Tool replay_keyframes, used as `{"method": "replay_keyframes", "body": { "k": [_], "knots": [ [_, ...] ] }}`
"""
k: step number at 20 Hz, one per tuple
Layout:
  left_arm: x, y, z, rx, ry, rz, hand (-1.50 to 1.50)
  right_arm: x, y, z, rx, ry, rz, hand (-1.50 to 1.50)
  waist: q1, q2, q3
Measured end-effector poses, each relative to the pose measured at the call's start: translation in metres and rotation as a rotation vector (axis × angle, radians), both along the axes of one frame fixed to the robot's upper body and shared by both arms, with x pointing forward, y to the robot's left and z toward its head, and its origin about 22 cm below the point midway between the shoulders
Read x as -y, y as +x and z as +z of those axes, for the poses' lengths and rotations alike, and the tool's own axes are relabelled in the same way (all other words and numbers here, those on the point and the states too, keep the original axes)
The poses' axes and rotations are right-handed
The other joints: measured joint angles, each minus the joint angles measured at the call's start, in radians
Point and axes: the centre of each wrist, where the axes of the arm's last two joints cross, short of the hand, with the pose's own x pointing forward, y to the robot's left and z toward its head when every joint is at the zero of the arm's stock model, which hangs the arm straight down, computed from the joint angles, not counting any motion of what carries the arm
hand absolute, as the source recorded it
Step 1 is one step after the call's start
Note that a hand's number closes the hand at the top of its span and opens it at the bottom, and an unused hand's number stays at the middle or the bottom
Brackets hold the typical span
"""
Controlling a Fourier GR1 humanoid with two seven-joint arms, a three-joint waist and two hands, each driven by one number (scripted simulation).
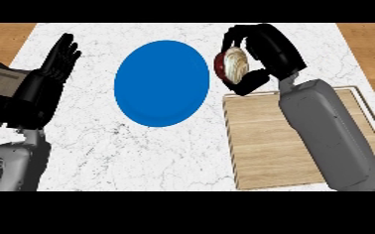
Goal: Pick the cupcake from the tray and place it in the plate
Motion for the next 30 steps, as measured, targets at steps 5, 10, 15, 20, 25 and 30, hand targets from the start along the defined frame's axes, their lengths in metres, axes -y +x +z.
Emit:
{"method": "replay_keyframes", "body": {
  "k": [5, 10, 15, 20, 25, 30],
  "knots": [
    [0.003, 0.001, 0.000, 0.002, -0.001, -0.004, 0.00, -0.055, 0.010, 0.001, -0.049, 0.032, 0.034, 1.50, 0.005, 0.002, 0.000],
    [0.010, 0.007, 0.002, 0.008, 0.000, -0.017, 0.00, -0.105, 0.022, -0.008, -0.092, 0.029, 0.034, 1.50, 0.017, 0.005, 0.000],
    [0.014, 0.009, 0.000, 0.011, -0.005, -0.035, 0.00, -0.131, 0.033, -0.021, -0.106, -0.016, -0.003, 1.50, 0.035, 0.009, 0.000],
    [0.017, 0.010, 0.004, 0.016, -0.001, -0.057, 0.00, -0.139, 0.037, -0.045, -0.112, -0.081, -0.030, 1.50, 0.055, 0.014, 0.000],
    [0.026, 0.015, 0.010, 0.028, -0.002, -0.087, 0.00, -0.134, 0.043, -0.058, -0.180, -0.043, -0.092, -1.50, 0.086, 0.023, 0.000],
    [0.036, 0.021, 0.014, 0.034, 0.000, -0.115, 0.00, -0.131, 0.043, -0.068, -0.246, 0.020, -0.097, -1.50, 0.114, 0.032, 0.000]
  ]
}}
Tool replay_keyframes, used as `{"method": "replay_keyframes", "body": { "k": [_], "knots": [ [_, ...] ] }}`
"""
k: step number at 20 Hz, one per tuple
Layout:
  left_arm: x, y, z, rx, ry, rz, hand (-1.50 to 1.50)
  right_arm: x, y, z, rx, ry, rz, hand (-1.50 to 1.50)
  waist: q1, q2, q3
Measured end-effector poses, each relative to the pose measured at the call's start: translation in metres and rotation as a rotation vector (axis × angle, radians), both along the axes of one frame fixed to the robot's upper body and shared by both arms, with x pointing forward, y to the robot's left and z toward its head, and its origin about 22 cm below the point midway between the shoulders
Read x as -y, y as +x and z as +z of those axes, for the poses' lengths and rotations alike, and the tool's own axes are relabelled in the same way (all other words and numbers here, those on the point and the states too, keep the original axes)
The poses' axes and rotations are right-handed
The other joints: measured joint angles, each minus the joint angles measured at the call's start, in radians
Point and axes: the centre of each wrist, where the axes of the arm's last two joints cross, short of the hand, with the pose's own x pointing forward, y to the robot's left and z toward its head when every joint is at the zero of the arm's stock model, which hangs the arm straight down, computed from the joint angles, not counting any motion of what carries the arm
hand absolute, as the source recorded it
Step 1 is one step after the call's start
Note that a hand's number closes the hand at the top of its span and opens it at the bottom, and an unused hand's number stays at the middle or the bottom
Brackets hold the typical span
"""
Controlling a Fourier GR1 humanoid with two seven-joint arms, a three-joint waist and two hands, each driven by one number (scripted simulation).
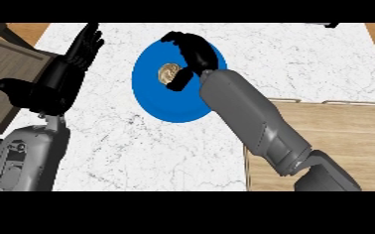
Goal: Pick the cupcake from the tray and place it in the plate
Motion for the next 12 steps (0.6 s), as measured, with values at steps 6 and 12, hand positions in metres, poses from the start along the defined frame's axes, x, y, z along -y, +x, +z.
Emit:
{"method": "replay_keyframes", "body": {
  "k": [6, 12],
  "knots": [
    [0.0013, 0.0013, -0.0025, -0.001, 0.000, -0.010, 0.00, -0.0010, -0.0014, 0.0018, 0.011, 0.179, -0.002, -1.50, 0.006, 0.000, 0.000],
    [-0.0066, 0.0003, 0.0006, -0.003, -0.003, 0.011, 0.00, 0.0030, 0.0031, 0.0090, 0.017, 0.400, -0.035, -1.50, -0.008, -0.004, 0.001]
  ]
}}
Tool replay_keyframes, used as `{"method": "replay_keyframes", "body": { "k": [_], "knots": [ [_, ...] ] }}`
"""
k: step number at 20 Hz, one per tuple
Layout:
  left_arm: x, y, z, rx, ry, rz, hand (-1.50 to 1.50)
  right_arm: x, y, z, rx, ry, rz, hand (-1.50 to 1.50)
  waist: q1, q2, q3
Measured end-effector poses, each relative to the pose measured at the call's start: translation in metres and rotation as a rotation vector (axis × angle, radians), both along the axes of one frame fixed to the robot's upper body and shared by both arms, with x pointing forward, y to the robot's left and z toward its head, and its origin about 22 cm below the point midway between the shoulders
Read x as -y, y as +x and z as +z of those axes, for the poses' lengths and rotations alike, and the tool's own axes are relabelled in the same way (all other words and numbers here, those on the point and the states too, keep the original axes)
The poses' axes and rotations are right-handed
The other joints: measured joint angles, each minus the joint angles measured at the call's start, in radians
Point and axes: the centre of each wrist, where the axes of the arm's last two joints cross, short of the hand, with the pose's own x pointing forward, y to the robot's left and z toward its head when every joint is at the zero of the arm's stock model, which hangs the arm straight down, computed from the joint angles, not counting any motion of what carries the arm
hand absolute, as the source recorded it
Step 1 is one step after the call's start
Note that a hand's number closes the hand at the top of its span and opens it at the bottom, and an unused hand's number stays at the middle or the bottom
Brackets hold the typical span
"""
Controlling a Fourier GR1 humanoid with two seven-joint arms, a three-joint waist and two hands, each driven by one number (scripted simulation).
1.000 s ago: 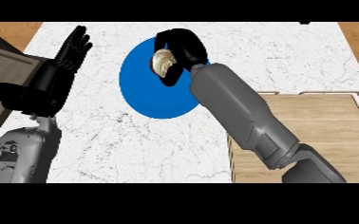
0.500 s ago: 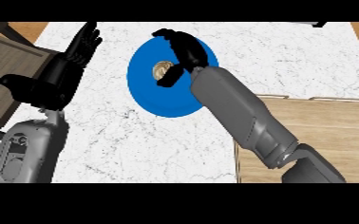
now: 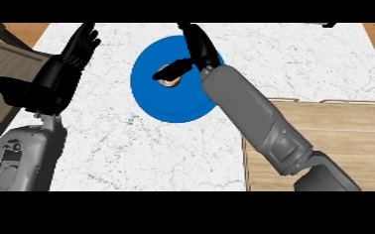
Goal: Pick the cupcake from the tray and place it in the plate
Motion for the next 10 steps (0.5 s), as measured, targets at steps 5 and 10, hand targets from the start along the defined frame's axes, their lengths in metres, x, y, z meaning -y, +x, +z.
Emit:
{"method": "replay_keyframes", "body": {
  "k": [5, 10],
  "knots": [
    [-0.003, -0.004, -0.004, -0.012, 0.002, 0.028, 0.00, 0.010, 0.009, -0.001, -0.017, 0.134, -0.033, -1.50, -0.029, -0.006, 0.000],
    [-0.009, -0.010, -0.009, -0.016, 0.001, 0.059, 0.00, 0.047, 0.023, -0.008, -0.038, 0.219, -0.051, -1.50, -0.062, -0.012, 0.000]
  ]
}}
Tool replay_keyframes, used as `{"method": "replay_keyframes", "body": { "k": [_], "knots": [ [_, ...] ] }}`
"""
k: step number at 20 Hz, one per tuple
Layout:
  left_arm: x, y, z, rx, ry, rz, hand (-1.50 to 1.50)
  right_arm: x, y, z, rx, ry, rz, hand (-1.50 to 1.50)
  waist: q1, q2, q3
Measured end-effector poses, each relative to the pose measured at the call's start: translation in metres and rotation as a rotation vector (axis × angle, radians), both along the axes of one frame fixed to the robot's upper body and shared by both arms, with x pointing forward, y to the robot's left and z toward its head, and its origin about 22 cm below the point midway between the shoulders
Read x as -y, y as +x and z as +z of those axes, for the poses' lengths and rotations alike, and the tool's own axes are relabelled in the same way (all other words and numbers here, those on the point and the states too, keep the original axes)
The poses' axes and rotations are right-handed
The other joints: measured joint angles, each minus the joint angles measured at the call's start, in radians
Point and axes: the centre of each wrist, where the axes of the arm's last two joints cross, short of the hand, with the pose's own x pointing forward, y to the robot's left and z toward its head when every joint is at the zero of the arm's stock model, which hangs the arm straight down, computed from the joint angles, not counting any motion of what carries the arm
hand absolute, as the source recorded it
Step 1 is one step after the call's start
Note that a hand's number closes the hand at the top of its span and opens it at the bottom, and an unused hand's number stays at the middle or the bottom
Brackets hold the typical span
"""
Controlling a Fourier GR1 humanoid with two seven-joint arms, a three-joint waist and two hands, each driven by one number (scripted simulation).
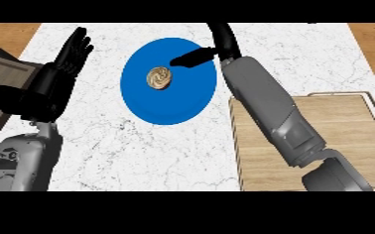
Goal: Pick the cupcake from the tray and place it in the plate
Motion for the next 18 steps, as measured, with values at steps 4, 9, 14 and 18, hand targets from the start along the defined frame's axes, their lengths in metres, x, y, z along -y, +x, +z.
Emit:
{"method": "replay_keyframes", "body": {
  "k": [4, 9, 14, 18],
  "knots": [
    [-0.005, -0.004, 0.004, 0.001, -0.003, 0.007, 0.00, 0.039, 0.009, -0.008, 0.010, 0.037, -0.008, -1.50, -0.008, -0.001, 0.000],
    [-0.007, -0.002, 0.007, -0.003, -0.004, 0.021, 0.00, 0.089, 0.014, -0.015, 0.034, 0.035, 0.008, -1.50, -0.018, -0.003, 0.000],
    [-0.010, -0.005, 0.003, -0.003, -0.002, 0.029, 0.00, 0.133, 0.014, -0.018, 0.041, 0.023, 0.018, -1.50, -0.022, -0.004, 0.000],
    [-0.012, -0.005, 0.002, -0.004, -0.003, 0.020, 0.00, 0.169, 0.011, -0.020, 0.046, 0.011, 0.025, -1.50, -0.021, -0.003, 0.001]
  ]
}}
